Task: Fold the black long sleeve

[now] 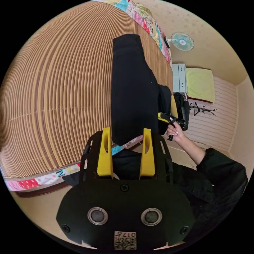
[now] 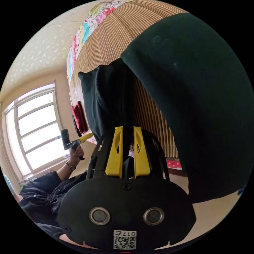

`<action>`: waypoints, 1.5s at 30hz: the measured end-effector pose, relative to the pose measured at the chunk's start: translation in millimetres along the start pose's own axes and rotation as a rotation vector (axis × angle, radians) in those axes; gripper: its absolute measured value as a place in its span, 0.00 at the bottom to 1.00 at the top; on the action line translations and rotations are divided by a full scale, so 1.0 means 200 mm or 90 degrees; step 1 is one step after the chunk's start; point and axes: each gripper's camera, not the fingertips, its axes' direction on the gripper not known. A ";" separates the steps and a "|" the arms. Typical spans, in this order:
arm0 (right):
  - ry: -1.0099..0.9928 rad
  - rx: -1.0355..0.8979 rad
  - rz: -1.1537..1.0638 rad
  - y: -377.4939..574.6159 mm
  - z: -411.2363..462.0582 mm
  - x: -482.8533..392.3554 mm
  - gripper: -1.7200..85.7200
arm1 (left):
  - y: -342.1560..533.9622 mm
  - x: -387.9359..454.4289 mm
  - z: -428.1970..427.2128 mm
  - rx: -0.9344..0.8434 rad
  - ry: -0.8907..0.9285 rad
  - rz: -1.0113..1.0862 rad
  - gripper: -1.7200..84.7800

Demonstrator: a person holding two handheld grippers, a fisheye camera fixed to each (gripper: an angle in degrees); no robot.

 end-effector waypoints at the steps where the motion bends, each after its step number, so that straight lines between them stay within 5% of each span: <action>1: -0.034 -0.002 0.002 0.08 -0.02 0.00 0.13 | -0.02 -0.01 0.03 -0.015 0.001 0.001 0.21; 7: -0.218 -0.032 0.021 0.49 -0.07 0.04 0.22 | -0.08 -0.10 0.18 -0.102 0.004 -0.058 0.14; 13: -0.257 -0.028 0.083 0.81 -0.19 0.10 0.28 | 0.04 -0.10 0.17 -0.083 0.260 -0.107 0.10; 25: -0.616 0.020 0.072 0.77 -0.09 0.07 0.27 | 0.25 0.47 0.16 -0.136 0.315 0.100 0.10; 31: -0.455 0.081 -0.251 0.78 -0.52 -0.39 0.24 | 0.32 0.59 -0.07 -0.136 0.354 0.209 0.12; 36: -0.385 0.201 -0.384 0.89 -0.96 -0.47 0.22 | 0.34 0.45 -0.18 -0.106 0.319 0.138 0.12; 41: -0.312 0.263 -0.267 0.99 -1.19 -0.15 0.21 | 0.37 0.31 -0.36 -0.008 0.340 0.065 0.12; 45: -0.282 0.253 0.005 1.09 -1.05 0.40 0.19 | 0.42 0.17 -0.48 0.088 0.392 -0.026 0.12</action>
